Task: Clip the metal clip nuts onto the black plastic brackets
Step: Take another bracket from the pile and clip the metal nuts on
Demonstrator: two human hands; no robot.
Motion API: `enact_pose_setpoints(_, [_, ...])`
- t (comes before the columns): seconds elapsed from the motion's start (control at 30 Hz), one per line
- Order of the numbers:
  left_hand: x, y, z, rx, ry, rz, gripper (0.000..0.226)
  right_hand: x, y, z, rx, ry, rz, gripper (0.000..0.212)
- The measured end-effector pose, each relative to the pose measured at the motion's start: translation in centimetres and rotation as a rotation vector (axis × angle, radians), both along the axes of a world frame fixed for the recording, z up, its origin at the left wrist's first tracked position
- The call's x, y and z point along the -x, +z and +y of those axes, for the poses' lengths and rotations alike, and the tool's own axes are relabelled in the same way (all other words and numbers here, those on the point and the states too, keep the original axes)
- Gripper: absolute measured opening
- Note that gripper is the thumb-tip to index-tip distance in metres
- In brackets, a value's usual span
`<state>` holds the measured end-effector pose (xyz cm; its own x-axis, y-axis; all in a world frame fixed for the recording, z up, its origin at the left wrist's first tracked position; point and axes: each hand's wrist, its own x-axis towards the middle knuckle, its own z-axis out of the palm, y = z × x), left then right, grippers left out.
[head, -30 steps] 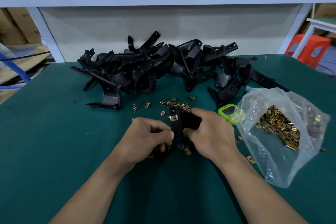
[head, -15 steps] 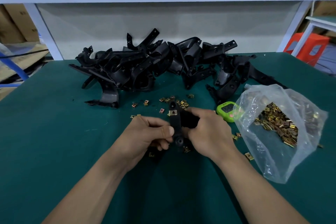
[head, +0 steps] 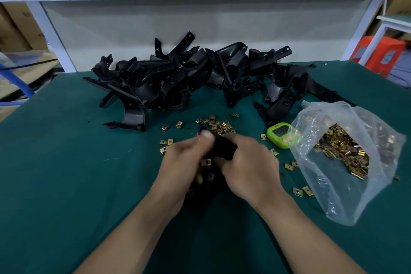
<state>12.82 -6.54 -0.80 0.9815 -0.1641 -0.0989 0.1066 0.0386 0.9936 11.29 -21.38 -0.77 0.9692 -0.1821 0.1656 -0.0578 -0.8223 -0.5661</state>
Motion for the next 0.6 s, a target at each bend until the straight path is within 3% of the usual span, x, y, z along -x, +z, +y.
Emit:
enact_pose_setpoints(0.07, [-0.6, 0.2, 0.5, 0.153, 0.017, 0.170, 0.063, -0.3, -0.1, 0.0, -0.079, -0.014, -0.008, 0.032])
enact_pose_setpoints(0.1, [-0.8, 0.2, 0.8, 0.202, -0.001, 0.209, 0.066, -0.4, -0.1, -0.1, -0.101, -0.021, -0.005, 0.034])
enact_pose_setpoints(0.2, [-1.1, 0.1, 0.9, 0.288, -0.042, 0.222, 0.048, -0.5, -0.2, -0.4, -0.130, -0.032, 0.000, 0.037])
enact_pose_setpoints(0.3, [-1.0, 0.1, 1.0, 0.256, -0.084, 0.157, 0.034, -0.5, 0.0, -0.5, -0.172, -0.052, -0.018, 0.033])
enact_pose_setpoints(0.4, [-0.7, 0.1, 0.9, 0.207, -0.127, 0.075, 0.037, -0.6, 0.2, -0.5, -0.167, -0.053, -0.009, 0.031])
enact_pose_setpoints(0.53, [-0.1, 0.3, 0.2, 0.034, -0.097, -0.022, 0.029, -0.1, -0.1, 0.6, -0.080, -0.038, -0.002, 0.044])
enact_pose_setpoints(0.6, [0.0, 0.7, -0.2, 0.090, -0.065, 0.004, 0.028, 0.0, -0.3, 1.1, -0.115, -0.066, -0.041, 0.045])
